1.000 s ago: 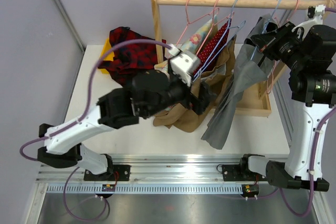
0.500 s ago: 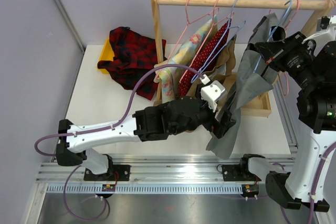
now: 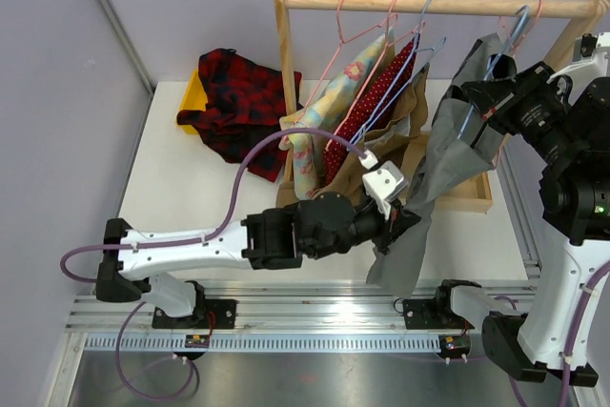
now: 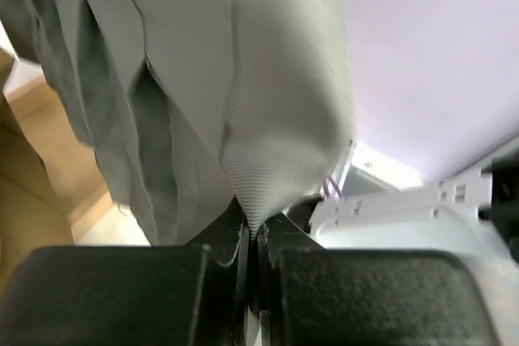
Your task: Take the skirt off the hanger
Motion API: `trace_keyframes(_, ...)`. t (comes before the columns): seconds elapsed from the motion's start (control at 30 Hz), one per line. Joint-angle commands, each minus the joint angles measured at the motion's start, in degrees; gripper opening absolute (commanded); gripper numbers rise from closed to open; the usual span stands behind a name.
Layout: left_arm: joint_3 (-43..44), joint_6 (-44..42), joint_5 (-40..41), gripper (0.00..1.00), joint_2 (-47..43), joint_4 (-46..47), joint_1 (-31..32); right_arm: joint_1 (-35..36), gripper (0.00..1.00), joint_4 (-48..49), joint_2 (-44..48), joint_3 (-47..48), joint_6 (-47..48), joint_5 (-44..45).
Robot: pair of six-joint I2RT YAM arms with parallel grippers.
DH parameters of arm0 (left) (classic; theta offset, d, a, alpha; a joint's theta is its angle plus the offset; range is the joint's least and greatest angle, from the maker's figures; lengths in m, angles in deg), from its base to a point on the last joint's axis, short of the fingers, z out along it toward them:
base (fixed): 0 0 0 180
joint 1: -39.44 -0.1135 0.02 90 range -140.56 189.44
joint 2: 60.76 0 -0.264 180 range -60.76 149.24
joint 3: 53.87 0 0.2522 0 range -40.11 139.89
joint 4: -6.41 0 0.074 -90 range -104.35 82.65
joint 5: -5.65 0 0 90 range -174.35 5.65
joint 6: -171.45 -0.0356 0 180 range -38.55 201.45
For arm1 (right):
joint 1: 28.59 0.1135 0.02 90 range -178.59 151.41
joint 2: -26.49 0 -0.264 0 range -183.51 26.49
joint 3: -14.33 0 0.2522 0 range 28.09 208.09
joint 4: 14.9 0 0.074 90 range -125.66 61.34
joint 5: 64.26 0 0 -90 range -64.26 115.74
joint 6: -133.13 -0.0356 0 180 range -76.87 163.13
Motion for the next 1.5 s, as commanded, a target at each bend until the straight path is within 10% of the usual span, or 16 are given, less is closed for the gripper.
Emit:
trace_keyframes(0.0,-4.5,0.4,4.8,0.00,-4.9,3.5,4.0,0.3,0.00,4.4,-0.2,2.6,1.0,-0.4)
trace_keyframes(0.23,-13.9,-2.4,35.7,0.00,-11.4,-0.3,25.4,0.3,0.00,5.0,-1.6,4.7,2.3,1.7)
trace_keyframes(0.5,-14.7,8.6,46.8,0.00,-7.3,-13.4,33.9,0.3,0.00,5.9,-2.4,4.5,1.6,2.2)
trace_keyframes(1.2,15.3,-4.4,21.0,0.00,11.7,-18.1,-0.7,0.3,0.00,-20.4,4.6,11.7,4.6,7.3)
trace_keyframes(1.47,-1.4,6.9,19.2,0.00,5.1,-20.5,3.0,0.4,0.00,-13.4,-1.9,13.7,4.2,11.0)
